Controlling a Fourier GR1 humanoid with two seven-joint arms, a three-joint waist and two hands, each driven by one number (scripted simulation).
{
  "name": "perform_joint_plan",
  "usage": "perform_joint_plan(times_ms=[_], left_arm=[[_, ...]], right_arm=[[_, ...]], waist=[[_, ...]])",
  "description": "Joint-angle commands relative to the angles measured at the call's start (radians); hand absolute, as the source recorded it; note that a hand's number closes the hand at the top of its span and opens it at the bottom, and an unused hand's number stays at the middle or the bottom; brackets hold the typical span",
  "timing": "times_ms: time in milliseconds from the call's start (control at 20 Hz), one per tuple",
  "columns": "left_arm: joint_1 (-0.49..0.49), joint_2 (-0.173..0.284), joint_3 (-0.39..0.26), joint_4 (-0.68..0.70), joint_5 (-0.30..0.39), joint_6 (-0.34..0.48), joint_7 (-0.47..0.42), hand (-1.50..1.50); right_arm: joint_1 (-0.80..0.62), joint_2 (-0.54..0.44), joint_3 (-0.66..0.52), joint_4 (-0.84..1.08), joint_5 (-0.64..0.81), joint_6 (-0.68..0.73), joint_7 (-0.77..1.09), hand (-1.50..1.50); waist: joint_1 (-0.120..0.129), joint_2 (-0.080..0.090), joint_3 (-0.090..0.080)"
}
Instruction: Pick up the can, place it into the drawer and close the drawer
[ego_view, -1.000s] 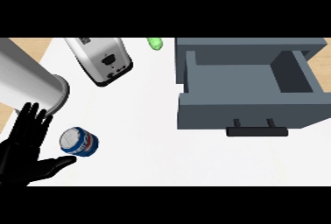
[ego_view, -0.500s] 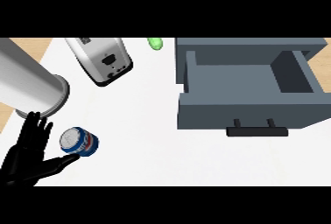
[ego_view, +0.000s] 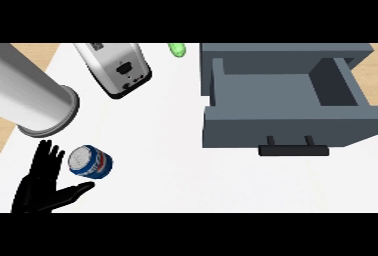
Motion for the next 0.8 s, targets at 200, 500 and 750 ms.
perform_joint_plan(times_ms=[200, 500, 750], left_arm=[[-0.069, 0.034, 0.018, 0.231, 0.006, -0.024, -0.113, -1.50], [-0.099, 0.041, 0.015, 0.368, 0.026, -0.057, -0.208, -1.50], [-0.186, 0.037, 0.012, 0.494, 0.043, -0.045, -0.230, -1.50]], right_arm=[[0.042, 0.023, -0.065, -0.044, -0.074, 0.055, 0.030, -1.50], [-0.050, 0.028, -0.042, -0.012, 0.003, 0.016, 0.061, -1.50], [-0.021, 0.022, -0.076, -0.065, -0.068, 0.039, 0.095, -1.50]], waist=[[-0.004, 0.000, 0.000], [0.001, 0.000, 0.000], [-0.001, 0.000, 0.000]])
